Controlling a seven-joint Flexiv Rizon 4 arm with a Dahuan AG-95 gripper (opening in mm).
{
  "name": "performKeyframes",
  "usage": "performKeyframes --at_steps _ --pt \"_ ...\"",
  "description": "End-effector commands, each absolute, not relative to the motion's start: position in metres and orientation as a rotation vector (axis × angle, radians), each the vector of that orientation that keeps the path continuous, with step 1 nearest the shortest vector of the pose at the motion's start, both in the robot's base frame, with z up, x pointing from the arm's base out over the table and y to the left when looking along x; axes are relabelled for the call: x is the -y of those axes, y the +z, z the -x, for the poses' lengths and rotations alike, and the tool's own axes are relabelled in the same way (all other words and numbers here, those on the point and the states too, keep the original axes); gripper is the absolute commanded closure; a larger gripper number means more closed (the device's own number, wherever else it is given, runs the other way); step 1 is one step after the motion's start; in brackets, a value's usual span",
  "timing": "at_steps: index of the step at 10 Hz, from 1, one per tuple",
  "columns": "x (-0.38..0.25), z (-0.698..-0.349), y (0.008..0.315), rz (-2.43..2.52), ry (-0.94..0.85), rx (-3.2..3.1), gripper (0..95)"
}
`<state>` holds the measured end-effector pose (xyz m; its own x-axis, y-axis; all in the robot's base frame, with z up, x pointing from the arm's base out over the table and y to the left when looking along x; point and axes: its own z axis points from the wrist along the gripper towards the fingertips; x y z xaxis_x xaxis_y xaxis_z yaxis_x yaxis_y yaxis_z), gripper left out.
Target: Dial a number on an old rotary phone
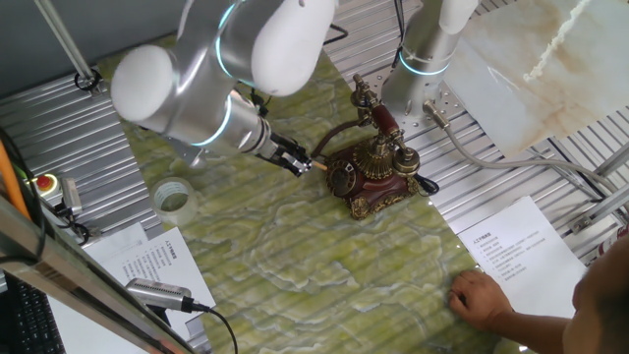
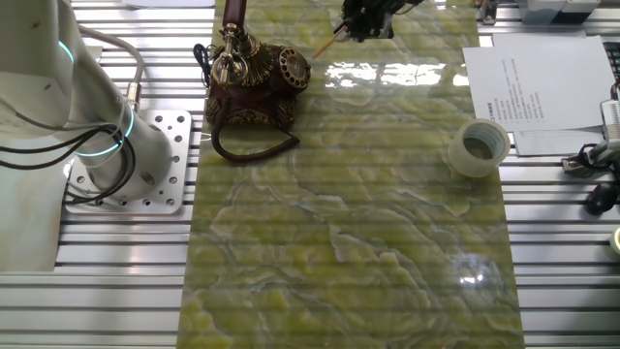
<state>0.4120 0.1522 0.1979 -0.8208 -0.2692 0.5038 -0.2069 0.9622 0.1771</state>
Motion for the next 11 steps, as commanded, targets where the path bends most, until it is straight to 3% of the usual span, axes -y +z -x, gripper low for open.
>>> performKeyframes --at_steps 1,11 --pt "-0.158 -0.395 0.199 -0.332 -0.137 2.574 95.0" --pt "-0.164 -0.367 0.189 -0.335 -0.137 2.619 95.0"
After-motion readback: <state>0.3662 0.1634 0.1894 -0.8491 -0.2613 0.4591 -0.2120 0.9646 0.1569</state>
